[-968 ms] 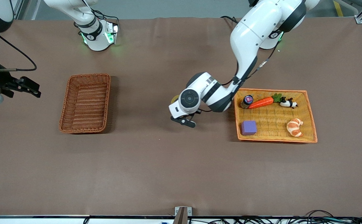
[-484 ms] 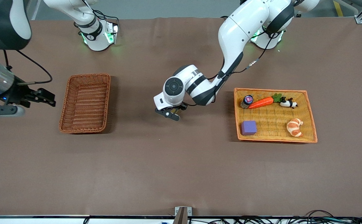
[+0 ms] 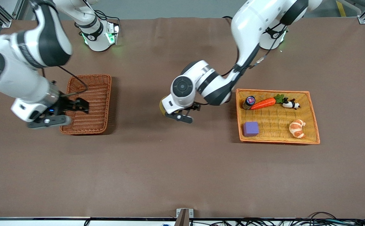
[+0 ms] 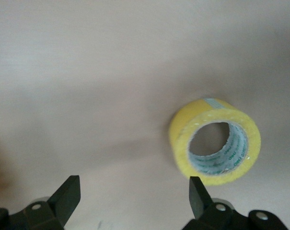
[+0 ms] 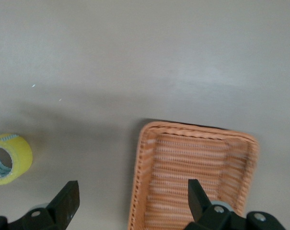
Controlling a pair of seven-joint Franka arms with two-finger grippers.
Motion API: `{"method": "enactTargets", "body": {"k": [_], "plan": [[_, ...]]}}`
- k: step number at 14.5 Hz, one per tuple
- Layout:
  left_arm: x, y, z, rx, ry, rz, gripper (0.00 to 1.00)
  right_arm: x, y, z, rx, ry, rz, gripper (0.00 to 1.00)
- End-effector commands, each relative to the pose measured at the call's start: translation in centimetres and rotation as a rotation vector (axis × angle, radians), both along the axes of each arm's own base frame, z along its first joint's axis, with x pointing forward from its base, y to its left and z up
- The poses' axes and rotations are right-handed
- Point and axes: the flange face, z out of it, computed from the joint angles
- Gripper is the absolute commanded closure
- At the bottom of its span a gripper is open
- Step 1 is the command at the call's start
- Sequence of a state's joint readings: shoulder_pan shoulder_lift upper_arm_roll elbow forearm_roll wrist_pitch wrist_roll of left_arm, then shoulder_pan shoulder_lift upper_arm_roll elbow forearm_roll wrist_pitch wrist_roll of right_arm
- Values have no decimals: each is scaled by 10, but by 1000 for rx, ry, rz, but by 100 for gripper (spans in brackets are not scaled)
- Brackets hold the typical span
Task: Move tape to another basket
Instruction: 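Set the tape on the table and open the left gripper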
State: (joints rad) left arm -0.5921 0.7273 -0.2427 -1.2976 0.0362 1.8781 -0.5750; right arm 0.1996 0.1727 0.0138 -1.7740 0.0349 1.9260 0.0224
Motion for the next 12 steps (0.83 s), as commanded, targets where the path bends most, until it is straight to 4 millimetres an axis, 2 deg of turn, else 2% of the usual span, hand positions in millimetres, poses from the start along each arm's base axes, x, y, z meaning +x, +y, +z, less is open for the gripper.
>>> {"method": "enactTargets", "body": {"k": [1, 2, 3, 5, 7, 8, 10, 12], "plan": [[4, 78, 65, 42, -58, 112, 0, -26, 55, -43, 15, 6, -45, 0], [16, 110, 82, 35, -72, 129, 0, -33, 82, -56, 18, 10, -93, 0], [19, 134, 101, 26, -91, 116, 0, -40, 114, -74, 24, 15, -116, 0], [33, 192, 127, 11, -111, 123, 0, -60, 164, -128, 42, 34, -113, 0], [44, 239, 160, -12, -152, 125, 0, -86, 204, -166, 49, 36, -150, 0], [49, 261, 175, -33, -161, 145, 0, -91, 217, -180, 50, 27, -160, 0], [55, 297, 201, -60, -191, 143, 0, -97, 228, -219, 35, 18, -140, 0], [56, 332, 229, -59, -232, 184, 0, -108, 242, -231, 37, 29, -123, 0]]}}
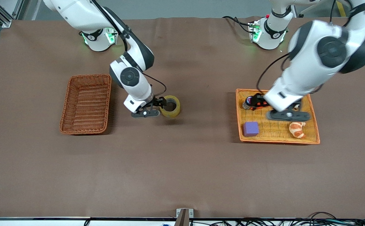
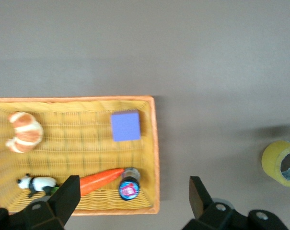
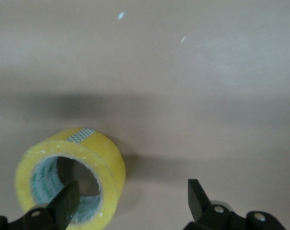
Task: Move tape to another basket
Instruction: 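Set the tape on the table and open the left gripper, then grasp the tape with the right gripper while the left gripper withdraws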
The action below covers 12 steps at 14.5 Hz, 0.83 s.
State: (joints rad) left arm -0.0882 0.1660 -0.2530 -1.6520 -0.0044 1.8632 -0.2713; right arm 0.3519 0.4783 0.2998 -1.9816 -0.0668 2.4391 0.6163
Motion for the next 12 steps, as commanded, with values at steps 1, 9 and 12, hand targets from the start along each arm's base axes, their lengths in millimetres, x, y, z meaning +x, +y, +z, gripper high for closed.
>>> {"method": "enactTargets", "body": {"k": [1, 9, 12], "plan": [[-14, 33, 33, -5, -30, 35, 0, -7, 12, -13, 1, -5, 12, 0], [-32, 83, 83, 14, -59, 103, 0, -10, 18, -52, 29, 7, 7, 90], [-29, 116, 85, -7, -41, 142, 0, -1, 17, -43, -11, 46, -62, 100]]}}
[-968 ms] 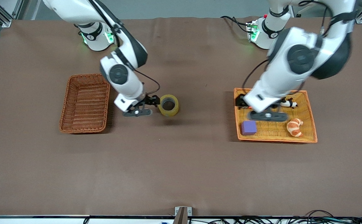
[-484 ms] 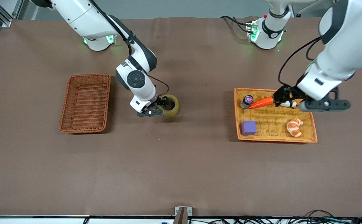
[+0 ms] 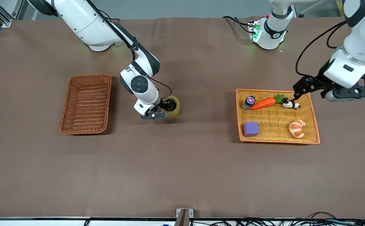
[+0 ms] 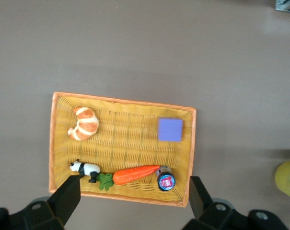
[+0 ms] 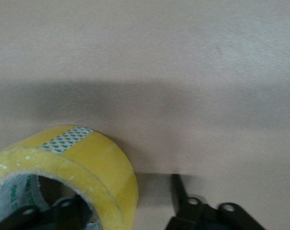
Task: Move tape to another basket
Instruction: 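Grasp the tape with the right gripper while the left gripper withdraws, then carry the tape with the right gripper over the wicker basket and lower it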
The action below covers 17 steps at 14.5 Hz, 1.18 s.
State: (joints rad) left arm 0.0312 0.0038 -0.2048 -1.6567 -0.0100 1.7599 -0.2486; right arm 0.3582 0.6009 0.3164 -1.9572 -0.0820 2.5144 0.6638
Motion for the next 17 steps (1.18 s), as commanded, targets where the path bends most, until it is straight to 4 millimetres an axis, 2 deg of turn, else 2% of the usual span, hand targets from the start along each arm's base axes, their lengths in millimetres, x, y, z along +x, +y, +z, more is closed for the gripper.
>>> {"method": "enactTargets", "body": {"k": [1, 4, 6, 7, 8, 9, 10, 11, 13, 14, 15, 17], "plan": [[-7, 34, 4, -32, 22, 3, 0, 10, 5, 17, -30, 10, -41, 100], [-14, 51, 9, -28, 45, -15, 0, 14, 9, 25, -44, 21, -50, 100], [-16, 54, 8, -18, 52, -32, 0, 27, 7, 42, -60, 30, -63, 100], [-16, 55, 5, -16, 60, -39, 0, 35, 2, 61, -78, 37, -69, 100], [-16, 55, 6, -13, 58, -37, 0, 49, -11, 94, -92, 27, -87, 100], [-17, 56, 5, -14, 65, -19, 0, 60, -28, 115, -110, 29, -106, 100], [-17, 57, 4, -11, 75, -23, 0, 68, -50, 138, -132, 33, -101, 100], [-17, 55, 4, -8, 78, -21, 0, 78, -80, 160, -148, 28, -63, 100], [-18, 55, 6, 24, 72, -30, 0, 92, -147, 188, -187, 61, 44, 100], [-20, 47, 5, 58, 70, -50, 0, 97, -180, 199, -200, 77, 88, 100], [-21, 39, 5, 68, 69, -66, 0, 99, -221, 206, -203, 90, 125, 100], [-22, 37, 7, 68, 66, -68, 0, 97, -281, 207, -195, 108, 186, 100]]}}
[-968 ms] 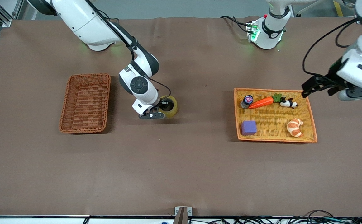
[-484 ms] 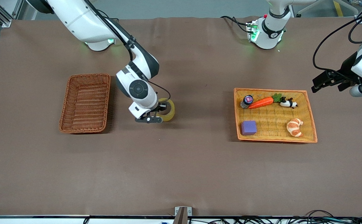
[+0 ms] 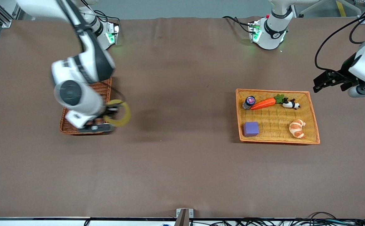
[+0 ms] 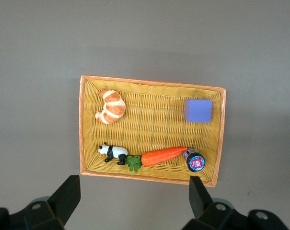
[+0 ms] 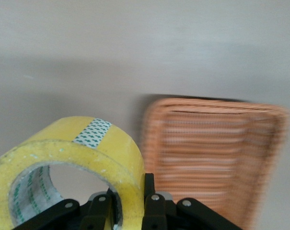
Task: Move tape to another basket
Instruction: 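Carry the tape with the right gripper over the wicker basket and lower it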
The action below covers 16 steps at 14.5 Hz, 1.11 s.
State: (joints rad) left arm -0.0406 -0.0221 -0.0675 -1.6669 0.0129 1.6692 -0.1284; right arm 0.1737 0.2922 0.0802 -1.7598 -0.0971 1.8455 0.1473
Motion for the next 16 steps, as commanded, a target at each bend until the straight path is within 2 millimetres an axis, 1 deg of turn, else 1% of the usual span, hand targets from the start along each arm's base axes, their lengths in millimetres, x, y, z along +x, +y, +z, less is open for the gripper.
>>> {"method": "enactTargets", "body": {"k": [1, 2, 3, 5, 7, 8, 11, 13, 14, 15, 16], "plan": [[-10, -4, 7, 21, -10, -11, 0, -20, -69, -6, 1, 42, 53, 100], [-10, -4, 8, 10, -15, -9, 0, -24, -89, -15, 1, 63, 56, 100], [-9, -5, 7, 7, -13, -10, 0, -31, -115, -29, 17, 63, 93, 100], [-8, -9, 6, -17, -17, -8, 0, -52, -148, -63, 36, 47, 126, 100], [-5, -10, 4, -34, -27, -2, 0, -72, -153, -98, 43, 53, 135, 99], [-5, -10, 4, -36, -30, -1, 0, -81, -153, -111, 46, 51, 138, 99], [-3, -16, 0, -34, -16, -13, 0, -88, -157, -127, 49, 56, 142, 97], [-2, -13, 5, -38, -23, -4, 0, -101, -155, -141, 52, 54, 151, 94], [-1, -12, 9, -39, -30, -1, 0, -103, -155, -146, 53, 44, 153, 91], [-1, -10, 9, -39, -30, 5, 0, -101, -154, -150, 52, 32, 157, 84], [-1, -9, 8, -39, -22, 31, 0, -98, -155, -151, 49, 27, 159, 69]]}}
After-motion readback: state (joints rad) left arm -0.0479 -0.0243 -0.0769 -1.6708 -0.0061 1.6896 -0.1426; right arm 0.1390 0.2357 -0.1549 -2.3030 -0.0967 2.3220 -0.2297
